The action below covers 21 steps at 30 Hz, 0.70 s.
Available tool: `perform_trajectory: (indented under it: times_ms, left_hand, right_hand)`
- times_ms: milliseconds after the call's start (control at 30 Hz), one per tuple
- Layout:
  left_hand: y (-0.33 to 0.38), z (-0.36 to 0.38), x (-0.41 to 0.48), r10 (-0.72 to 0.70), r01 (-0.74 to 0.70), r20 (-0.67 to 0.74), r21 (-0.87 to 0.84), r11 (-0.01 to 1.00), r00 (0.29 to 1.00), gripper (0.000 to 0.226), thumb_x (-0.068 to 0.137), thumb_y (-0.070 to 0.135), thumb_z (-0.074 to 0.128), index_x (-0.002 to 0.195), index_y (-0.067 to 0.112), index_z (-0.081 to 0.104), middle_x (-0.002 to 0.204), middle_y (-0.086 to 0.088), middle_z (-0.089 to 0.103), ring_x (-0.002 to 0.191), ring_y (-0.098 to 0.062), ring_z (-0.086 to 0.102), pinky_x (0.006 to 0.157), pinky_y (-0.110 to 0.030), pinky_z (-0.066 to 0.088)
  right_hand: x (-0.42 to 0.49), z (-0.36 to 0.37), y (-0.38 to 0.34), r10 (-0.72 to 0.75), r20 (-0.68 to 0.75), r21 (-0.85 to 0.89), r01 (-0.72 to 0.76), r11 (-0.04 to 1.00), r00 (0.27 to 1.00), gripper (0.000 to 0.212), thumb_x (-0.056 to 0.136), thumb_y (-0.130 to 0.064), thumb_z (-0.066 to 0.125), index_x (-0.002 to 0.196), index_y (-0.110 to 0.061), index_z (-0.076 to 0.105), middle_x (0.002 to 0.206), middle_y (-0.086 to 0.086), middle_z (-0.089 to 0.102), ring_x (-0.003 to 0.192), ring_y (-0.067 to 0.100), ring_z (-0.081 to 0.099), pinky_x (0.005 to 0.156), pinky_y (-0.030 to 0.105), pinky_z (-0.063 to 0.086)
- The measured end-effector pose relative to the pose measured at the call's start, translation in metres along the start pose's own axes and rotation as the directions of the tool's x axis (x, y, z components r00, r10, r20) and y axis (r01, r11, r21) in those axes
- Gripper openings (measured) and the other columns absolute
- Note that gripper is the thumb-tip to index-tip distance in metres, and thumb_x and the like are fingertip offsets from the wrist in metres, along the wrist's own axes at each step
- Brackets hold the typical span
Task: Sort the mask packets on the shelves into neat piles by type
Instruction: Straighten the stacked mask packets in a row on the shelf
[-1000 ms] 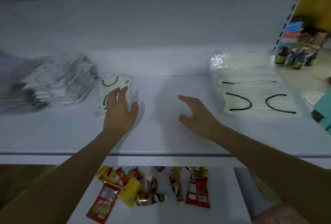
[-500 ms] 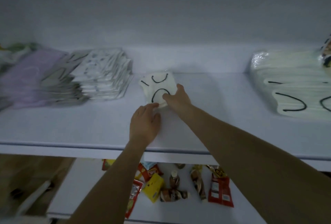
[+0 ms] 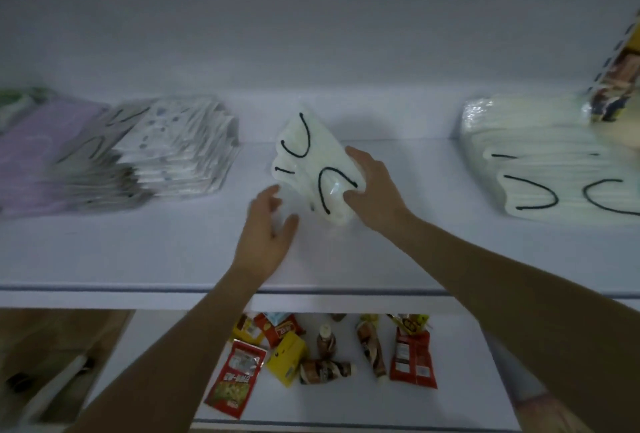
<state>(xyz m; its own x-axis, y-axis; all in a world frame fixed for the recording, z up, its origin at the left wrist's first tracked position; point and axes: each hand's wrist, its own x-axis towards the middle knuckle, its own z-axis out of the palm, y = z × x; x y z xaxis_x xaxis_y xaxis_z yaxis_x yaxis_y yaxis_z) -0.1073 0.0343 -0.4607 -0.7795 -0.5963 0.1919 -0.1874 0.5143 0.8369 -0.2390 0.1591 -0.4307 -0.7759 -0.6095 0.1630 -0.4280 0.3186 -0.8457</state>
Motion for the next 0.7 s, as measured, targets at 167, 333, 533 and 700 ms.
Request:
perform_trajectory:
  times_ms: [167, 333, 533, 700]
  left_hand:
    - [0.04, -0.001, 0.029, 0.068, -0.068, -0.037, 0.019, 0.998, 0.997, 0.126, 0.058, 0.043, 0.076, 0.147, 0.025, -0.011, 0.156, -0.002, 0.0, 0.143, -0.023, 0.013, 0.115, -0.044, 0.02]
    - [0.067, 0.043, 0.043, 0.022, -0.025, 0.29, 0.006, 1.0, 0.957, 0.125, 0.063, 0.014, 0.083, 0.148, 0.019, -0.009, 0.155, -0.005, 0.014, 0.141, -0.016, 0.02, 0.099, -0.011, 0.019]
    - [0.079, 0.086, 0.034, 0.021, -0.004, 0.162, -0.104, 0.995, 0.987, 0.096, 0.075, 0.005, 0.075, 0.147, 0.015, 0.012, 0.147, -0.009, 0.027, 0.132, -0.019, 0.03, 0.085, -0.006, 0.023]
    - [0.085, 0.099, 0.02, 0.054, -0.042, 0.047, -0.234, 0.971, 0.997, 0.102, 0.077, 0.001, 0.072, 0.148, 0.019, 0.001, 0.139, 0.004, 0.028, 0.126, -0.007, 0.029, 0.086, 0.001, 0.026]
  right_hand:
    - [-0.035, -0.098, 0.023, -0.332, 0.163, -0.272, 0.366, 0.89, 0.929, 0.062, 0.082, 0.001, 0.053, 0.137, -0.02, 0.033, 0.124, 0.01, 0.047, 0.114, 0.005, 0.04, 0.091, -0.007, 0.018]
    - [-0.056, -0.156, 0.05, -0.305, 0.292, -0.348, 0.398, 0.849, 0.906, 0.06, 0.087, 0.006, 0.053, 0.135, -0.025, 0.034, 0.116, -0.003, 0.047, 0.106, -0.014, 0.039, 0.09, -0.006, 0.023]
    - [-0.061, -0.167, 0.074, -0.041, 0.095, -0.25, 0.063, 0.966, 0.995, 0.078, 0.084, -0.001, 0.059, 0.146, -0.02, 0.015, 0.118, -0.001, 0.04, 0.109, 0.01, 0.041, 0.082, 0.003, 0.027]
    - [-0.065, -0.178, 0.083, 0.024, -0.204, -0.045, -0.033, 0.998, 0.979, 0.072, 0.083, -0.005, 0.065, 0.143, -0.014, 0.027, 0.094, -0.004, 0.043, 0.086, 0.005, 0.044, 0.072, 0.0, 0.032]
